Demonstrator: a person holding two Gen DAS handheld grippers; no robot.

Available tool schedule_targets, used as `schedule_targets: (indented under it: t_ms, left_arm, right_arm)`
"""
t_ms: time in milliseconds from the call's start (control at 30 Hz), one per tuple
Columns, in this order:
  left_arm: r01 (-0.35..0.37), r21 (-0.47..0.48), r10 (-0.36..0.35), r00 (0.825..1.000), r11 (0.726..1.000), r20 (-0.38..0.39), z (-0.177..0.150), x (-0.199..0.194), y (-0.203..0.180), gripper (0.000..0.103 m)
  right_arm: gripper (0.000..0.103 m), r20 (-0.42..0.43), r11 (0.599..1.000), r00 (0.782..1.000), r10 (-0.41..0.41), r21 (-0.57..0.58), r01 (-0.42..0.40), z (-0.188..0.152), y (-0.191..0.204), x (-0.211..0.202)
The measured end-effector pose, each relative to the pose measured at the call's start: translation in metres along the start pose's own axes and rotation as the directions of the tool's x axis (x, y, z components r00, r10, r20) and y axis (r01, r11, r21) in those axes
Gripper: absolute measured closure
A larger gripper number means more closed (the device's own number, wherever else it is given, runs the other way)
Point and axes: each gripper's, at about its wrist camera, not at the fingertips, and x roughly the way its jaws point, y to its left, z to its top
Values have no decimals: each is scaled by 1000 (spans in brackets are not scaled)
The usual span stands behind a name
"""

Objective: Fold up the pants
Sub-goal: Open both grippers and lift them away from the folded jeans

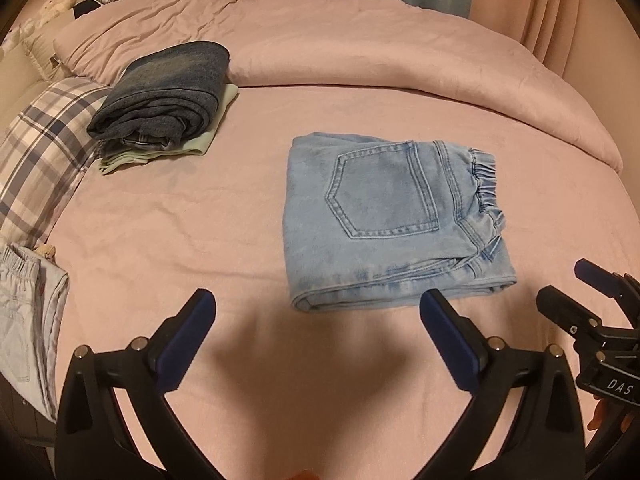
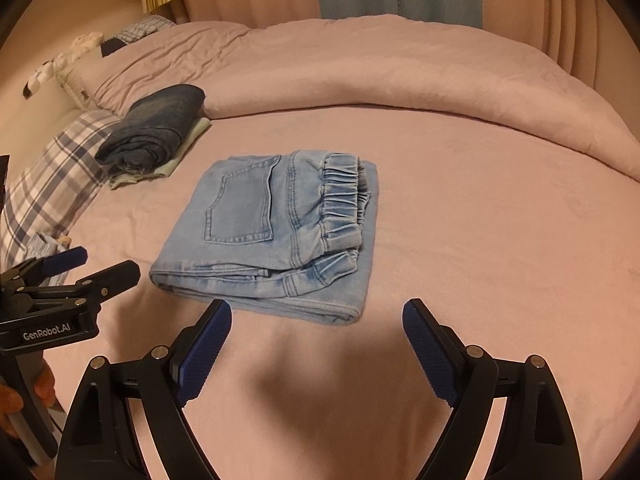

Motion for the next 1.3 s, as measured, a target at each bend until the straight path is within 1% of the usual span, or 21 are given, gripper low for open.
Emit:
schedule_targets:
  t_ms: [167, 533, 900, 1300]
  left_arm:
    - [-14, -4, 14, 1000, 1000, -9, -2, -7, -1, 1]
    - [-2, 10, 1, 1000, 1000, 13, -8, -37, -9, 1]
    - [-40, 32, 37, 995, 999, 96, -15, -81, -19, 1]
    - [-27, 49, 21, 992, 998, 122, -20, -103, -27, 1]
  right_arm:
    - [15, 6, 1000, 1000, -3, -1, 3, -3, 1, -11]
    - [15, 43, 1000, 999, 4, -30, -2, -7, 10, -42]
    - [15, 65, 999, 998, 25, -34, -23, -12, 16, -63]
    - [15, 78, 999, 997, 23, -32, -21, -18, 20, -88]
